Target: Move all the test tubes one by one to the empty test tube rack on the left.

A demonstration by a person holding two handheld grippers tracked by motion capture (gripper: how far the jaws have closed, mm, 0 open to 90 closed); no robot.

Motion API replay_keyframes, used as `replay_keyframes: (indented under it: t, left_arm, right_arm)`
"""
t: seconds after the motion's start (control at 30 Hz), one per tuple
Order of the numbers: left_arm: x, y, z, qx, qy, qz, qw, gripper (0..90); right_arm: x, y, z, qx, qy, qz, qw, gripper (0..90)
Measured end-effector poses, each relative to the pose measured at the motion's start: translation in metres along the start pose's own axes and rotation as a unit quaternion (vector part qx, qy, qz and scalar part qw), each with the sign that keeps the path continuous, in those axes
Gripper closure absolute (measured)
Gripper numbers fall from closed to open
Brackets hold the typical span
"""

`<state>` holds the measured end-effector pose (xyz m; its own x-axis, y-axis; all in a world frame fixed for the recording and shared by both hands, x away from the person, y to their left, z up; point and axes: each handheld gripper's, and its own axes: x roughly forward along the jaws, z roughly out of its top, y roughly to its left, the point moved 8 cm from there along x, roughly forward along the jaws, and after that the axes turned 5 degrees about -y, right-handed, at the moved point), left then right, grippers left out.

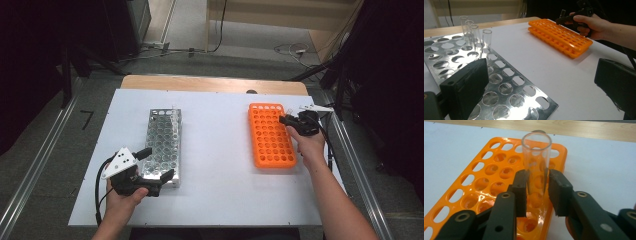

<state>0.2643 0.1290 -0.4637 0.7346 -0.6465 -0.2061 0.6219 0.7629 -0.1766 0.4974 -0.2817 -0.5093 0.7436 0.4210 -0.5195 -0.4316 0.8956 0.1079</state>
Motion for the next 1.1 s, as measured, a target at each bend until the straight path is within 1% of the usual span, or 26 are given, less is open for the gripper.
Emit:
replay_keyframes:
  t: [0.1,0.33,0.53,0.8,0.87,0.9,1.03,1.1]
  left_arm:
    - [0.000,0.000,0.000,0.000,0.000,-0.001,1.0000,0.0]
    - [0.001,-0.001,0.000,0.001,0.000,-0.001,1.0000,0.0]
    - [0.001,-0.001,0.000,0.001,0.001,-0.001,1.0000,0.0]
    - [0.002,-0.002,0.000,0.001,0.000,-0.002,1.0000,0.0]
    - [0.002,-0.002,0.000,0.000,0.000,-0.003,1.0000,0.0]
    - [0.002,-0.002,0.000,0.000,-0.001,-0.004,1.0000,0.0]
    - [0.002,-0.003,0.000,0.000,-0.001,-0.005,1.0000,0.0]
    - [0.002,-0.003,0.000,0.000,0.000,-0.004,1.0000,0.0]
  right_arm:
    - [0.000,0.001,-0.001,-0.004,-0.001,-0.003,1.0000,72.6]
    - [0.000,0.003,0.000,-0.015,-0.003,-0.014,0.9998,73.7]
    - [-0.006,0.002,0.006,-0.011,-0.017,-0.014,0.9997,73.7]
    - [-0.021,0.004,0.019,-0.013,-0.039,-0.004,0.9992,73.8]
    - [-0.025,0.006,0.021,-0.012,-0.043,-0.001,0.9990,73.8]
    - [-0.027,0.007,0.022,-0.017,-0.045,0.001,0.9989,73.8]
    - [-0.034,0.013,0.025,-0.024,-0.047,0.008,0.9986,73.8]
    - [-0.038,0.017,0.026,-0.025,-0.048,0.014,0.9984,73.8]
